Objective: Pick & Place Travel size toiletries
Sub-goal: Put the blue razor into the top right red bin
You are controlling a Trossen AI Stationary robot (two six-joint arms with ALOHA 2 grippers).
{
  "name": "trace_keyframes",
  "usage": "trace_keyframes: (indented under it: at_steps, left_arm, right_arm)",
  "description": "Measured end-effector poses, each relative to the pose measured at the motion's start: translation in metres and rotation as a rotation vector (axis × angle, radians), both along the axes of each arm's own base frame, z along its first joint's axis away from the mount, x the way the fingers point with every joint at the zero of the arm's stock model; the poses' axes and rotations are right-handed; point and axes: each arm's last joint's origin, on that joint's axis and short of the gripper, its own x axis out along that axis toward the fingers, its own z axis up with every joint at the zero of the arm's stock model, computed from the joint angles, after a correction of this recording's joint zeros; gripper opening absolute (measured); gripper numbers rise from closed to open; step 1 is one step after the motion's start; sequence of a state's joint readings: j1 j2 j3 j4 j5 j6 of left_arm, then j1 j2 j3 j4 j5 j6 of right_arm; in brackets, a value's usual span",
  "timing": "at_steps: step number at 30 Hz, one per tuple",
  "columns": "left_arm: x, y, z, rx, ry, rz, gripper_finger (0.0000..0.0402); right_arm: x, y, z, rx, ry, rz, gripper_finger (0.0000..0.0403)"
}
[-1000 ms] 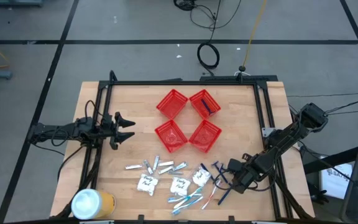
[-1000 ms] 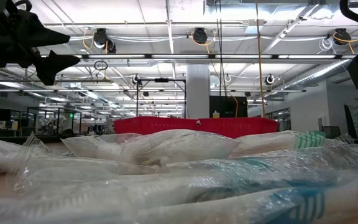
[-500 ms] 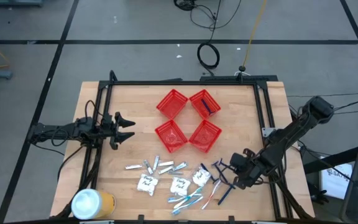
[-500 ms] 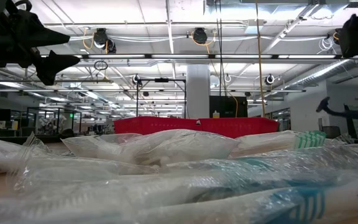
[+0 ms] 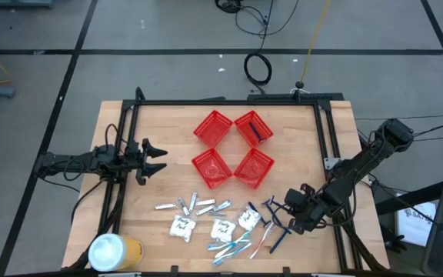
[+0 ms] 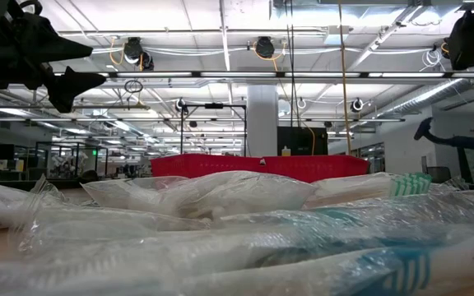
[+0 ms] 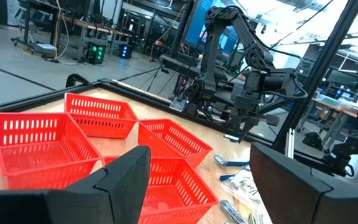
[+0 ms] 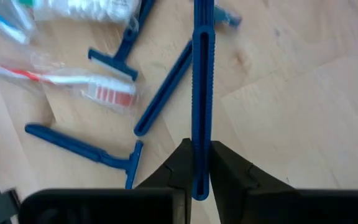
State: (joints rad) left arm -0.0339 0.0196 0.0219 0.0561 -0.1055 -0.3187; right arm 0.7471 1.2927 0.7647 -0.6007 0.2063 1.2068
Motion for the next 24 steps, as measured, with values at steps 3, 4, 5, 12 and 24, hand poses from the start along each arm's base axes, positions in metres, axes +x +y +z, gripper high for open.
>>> trace_keyframes:
  at_steps: [3,4,5,12,24]
  left_arm:
    - [0.000,0.000,0.000,0.000,0.000,0.000,0.0271]
    - [0.000,0.000,0.000,0.000,0.000,0.000,0.0271]
    - [0.000,0.000,0.000,0.000,0.000,0.000,0.0271]
    - [0.000,0.000,0.000,0.000,0.000,0.000,0.0271]
    - [0.000,0.000,0.000,0.000,0.000,0.000,0.0271]
  right_arm:
    - [0.002,0.000,0.001,-0.019,-0.035,-0.005,0.0029]
    - [0.003,-0.001,0.001,-0.022,-0.045,-0.003,0.0028]
    - [0.004,-0.001,0.002,-0.028,-0.059,-0.002,0.0027]
    - [0.017,-0.007,0.005,-0.073,-0.150,0.019,0.0032]
    - [0.045,-0.019,0.015,-0.145,-0.340,0.182,0.0034]
